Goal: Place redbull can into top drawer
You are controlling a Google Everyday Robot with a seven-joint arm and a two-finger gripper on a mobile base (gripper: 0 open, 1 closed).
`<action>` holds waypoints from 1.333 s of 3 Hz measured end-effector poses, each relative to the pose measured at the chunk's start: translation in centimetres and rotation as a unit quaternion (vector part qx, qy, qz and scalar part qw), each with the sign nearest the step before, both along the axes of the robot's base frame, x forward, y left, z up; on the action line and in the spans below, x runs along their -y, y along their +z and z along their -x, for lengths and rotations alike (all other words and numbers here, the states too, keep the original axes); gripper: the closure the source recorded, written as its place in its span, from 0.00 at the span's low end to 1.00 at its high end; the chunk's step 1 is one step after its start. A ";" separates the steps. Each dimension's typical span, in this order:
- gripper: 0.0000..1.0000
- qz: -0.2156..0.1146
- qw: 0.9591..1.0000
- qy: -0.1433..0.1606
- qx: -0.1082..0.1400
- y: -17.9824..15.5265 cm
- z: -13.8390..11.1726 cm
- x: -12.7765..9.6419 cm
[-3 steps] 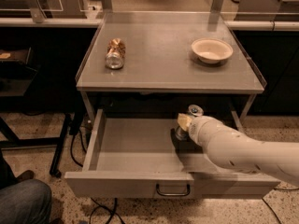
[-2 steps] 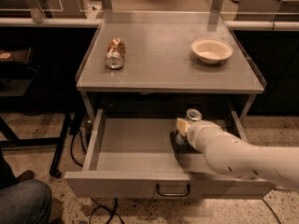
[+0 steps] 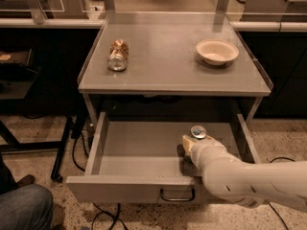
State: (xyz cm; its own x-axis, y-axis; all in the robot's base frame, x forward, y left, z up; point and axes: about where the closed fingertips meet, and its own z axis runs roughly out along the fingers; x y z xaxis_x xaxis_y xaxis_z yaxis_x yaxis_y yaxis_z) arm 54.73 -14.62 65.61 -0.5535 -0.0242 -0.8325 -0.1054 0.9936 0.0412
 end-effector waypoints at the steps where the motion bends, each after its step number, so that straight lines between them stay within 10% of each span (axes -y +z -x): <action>1: 0.97 0.002 1.000 -0.005 0.000 0.0 0.1 0.1; 4: 0.27 0.002 1.000 -0.005 0.000 0.0 0.1 0.1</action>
Offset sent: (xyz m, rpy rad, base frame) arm -0.0014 -0.0013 0.0003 -0.0039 0.0002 -0.0099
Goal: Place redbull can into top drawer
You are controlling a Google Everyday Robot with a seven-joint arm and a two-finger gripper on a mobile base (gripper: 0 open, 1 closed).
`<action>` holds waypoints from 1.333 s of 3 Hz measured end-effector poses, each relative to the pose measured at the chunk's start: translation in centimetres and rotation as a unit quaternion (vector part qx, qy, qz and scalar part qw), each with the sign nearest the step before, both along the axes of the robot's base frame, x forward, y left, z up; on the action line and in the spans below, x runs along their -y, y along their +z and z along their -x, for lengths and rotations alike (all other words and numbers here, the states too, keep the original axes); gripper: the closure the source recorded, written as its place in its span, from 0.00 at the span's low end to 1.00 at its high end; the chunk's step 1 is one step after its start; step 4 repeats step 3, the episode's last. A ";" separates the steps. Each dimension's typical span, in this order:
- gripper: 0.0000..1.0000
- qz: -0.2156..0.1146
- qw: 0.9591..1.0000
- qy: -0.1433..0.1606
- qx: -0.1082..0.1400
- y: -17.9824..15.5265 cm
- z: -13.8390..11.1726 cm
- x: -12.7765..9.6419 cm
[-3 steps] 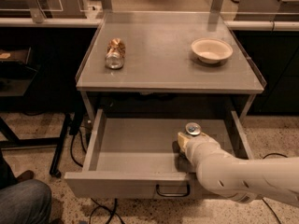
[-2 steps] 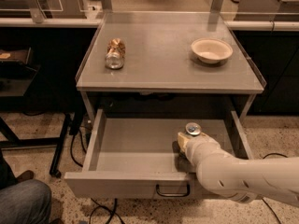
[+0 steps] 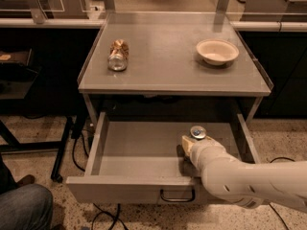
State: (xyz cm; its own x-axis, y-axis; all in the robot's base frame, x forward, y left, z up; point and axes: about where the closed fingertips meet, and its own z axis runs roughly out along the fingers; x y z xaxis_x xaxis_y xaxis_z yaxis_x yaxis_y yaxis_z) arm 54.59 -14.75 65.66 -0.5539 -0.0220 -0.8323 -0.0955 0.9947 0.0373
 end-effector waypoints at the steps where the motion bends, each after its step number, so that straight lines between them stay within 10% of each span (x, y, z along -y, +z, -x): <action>1: 0.03 0.000 1.000 0.000 0.000 0.0 0.0 0.0; 4: 0.00 0.000 1.000 0.000 0.000 0.0 0.0 0.0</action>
Offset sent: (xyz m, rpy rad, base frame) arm 0.0000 0.0000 0.0000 0.0000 0.0000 0.0000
